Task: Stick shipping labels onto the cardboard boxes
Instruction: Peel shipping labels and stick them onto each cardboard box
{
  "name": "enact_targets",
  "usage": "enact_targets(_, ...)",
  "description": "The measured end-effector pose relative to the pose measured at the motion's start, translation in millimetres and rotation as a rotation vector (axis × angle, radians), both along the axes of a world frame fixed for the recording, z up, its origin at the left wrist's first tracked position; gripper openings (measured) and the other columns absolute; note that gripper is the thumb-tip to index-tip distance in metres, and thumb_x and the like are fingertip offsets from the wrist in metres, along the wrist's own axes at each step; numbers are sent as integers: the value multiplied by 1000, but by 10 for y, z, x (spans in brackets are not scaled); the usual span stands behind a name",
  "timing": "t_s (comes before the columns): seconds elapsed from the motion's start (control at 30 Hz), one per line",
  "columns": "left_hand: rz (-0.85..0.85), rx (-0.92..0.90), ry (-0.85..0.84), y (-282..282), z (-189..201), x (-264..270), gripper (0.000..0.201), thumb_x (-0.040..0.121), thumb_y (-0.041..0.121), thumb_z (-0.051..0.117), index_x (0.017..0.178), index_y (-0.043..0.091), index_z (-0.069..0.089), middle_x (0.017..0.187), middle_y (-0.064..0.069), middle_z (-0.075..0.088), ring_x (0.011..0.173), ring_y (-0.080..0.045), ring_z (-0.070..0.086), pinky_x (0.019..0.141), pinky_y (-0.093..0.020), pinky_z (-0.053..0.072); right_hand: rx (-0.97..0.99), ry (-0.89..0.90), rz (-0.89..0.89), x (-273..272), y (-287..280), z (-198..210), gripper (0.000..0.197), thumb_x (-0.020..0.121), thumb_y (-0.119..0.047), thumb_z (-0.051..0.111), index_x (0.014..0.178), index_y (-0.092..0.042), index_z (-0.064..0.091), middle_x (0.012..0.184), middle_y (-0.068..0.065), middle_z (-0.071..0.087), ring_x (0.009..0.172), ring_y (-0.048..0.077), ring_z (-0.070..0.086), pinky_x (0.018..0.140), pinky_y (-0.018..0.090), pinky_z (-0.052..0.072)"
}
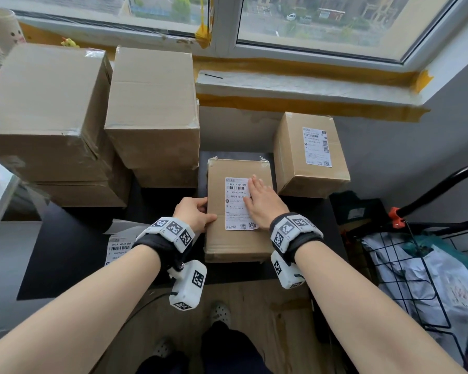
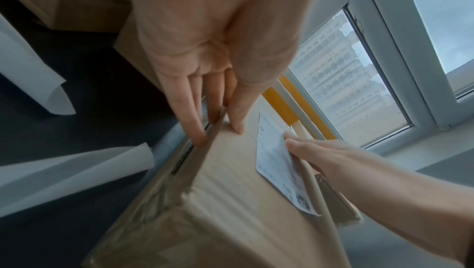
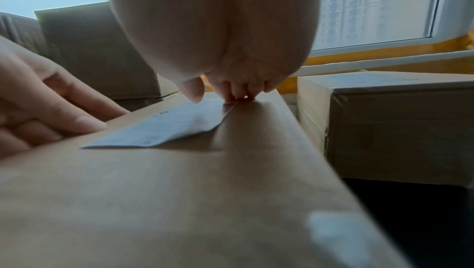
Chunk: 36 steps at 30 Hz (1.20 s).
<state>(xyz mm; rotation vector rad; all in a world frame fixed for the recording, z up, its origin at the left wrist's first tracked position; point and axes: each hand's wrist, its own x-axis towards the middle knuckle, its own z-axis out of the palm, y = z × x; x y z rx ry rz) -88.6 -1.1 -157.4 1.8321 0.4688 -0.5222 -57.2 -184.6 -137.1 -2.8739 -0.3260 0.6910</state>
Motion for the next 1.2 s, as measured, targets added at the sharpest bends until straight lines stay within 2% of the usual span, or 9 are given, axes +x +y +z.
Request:
enact_targets(0.1, -24, -42, 26, 32, -67, 38, 64, 78, 1, 70, 136, 14, 47, 123, -11, 62, 113, -26, 59, 87, -50, 54, 62, 3, 25, -39, 222, -17, 57, 102, -31, 22, 150, -8, 3, 160, 7, -2, 148, 18, 2, 120, 32, 4)
enact_targets(0.2, -46, -23, 1, 30, -109, 34, 63, 79, 3, 70, 137, 11, 46, 126, -11, 61, 114, -25, 59, 97, -45, 49, 104, 2, 58, -94, 392, -56, 56, 102, -28, 24, 150, -8, 5, 160, 7, 0, 148, 19, 3, 119, 32, 4)
enact_targets(0.27, -32, -7, -15, 15, -100, 16, 63, 80, 2, 69, 137, 8, 45, 126, -12, 60, 115, -26, 58, 99, -45, 47, 101, -10, 85, -155, 413, -69, 55, 102, -26, 24, 150, -7, 7, 160, 8, 3, 148, 19, 4, 119, 31, 3)
enact_targets(0.53, 0, -9, -31, -7, -130, -7, 62, 80, 0, 69, 137, 9, 46, 127, -15, 60, 116, -27, 57, 98, -47, 48, 128, -44, 89, -666, 383, -149, 53, 102, -27, 24, 150, -9, 13, 160, 6, 9, 147, 18, 9, 119, 31, 6)
enact_targets(0.67, -3, -21, -34, 3, -131, -22, 59, 81, 1, 68, 136, 10, 48, 125, -10, 61, 115, -24, 58, 99, -45, 48, 112, -51, 97, -885, 370, -147, 53, 102, -28, 23, 150, -9, 11, 160, 6, 8, 148, 18, 8, 119, 31, 6)
enact_targets(0.83, 4, -100, 7, 48, -179, -10, 62, 82, 3, 67, 138, 18, 45, 127, -8, 61, 114, -27, 59, 86, -54, 53, 70, -76, 129, -1031, 265, -105, 52, 103, -28, 22, 150, -8, 11, 160, 7, 9, 147, 18, 9, 119, 29, 4)
enact_targets(0.97, 21, -154, 47, 31, -65, -21, 63, 84, 0, 64, 141, 16, 40, 129, -7, 58, 116, -30, 55, 88, -55, 52, 1, -93, 98, -1109, 19, -78, 52, 103, -29, 19, 150, -8, 10, 160, 7, 9, 147, 16, 8, 119, 27, 3)
enact_targets(1.07, 14, -160, 57, 34, -39, -29, 64, 85, -1, 62, 142, 16, 38, 124, -4, 58, 116, -31, 55, 89, -55, 51, -35, -84, 66, -1126, -124, -34, 52, 103, -30, 18, 150, -10, 9, 160, 4, 8, 147, 14, 7, 117, 23, -1)
enact_targets(1.2, -6, -165, 71, 46, -35, 2, 65, 86, 0, 61, 143, 19, 36, 132, -8, 56, 118, -33, 54, 91, -57, 49, -26, -58, 35, -1055, -117, -18, 53, 103, -32, 18, 150, -10, 9, 160, 3, 8, 147, 13, 6, 117, 24, -1)
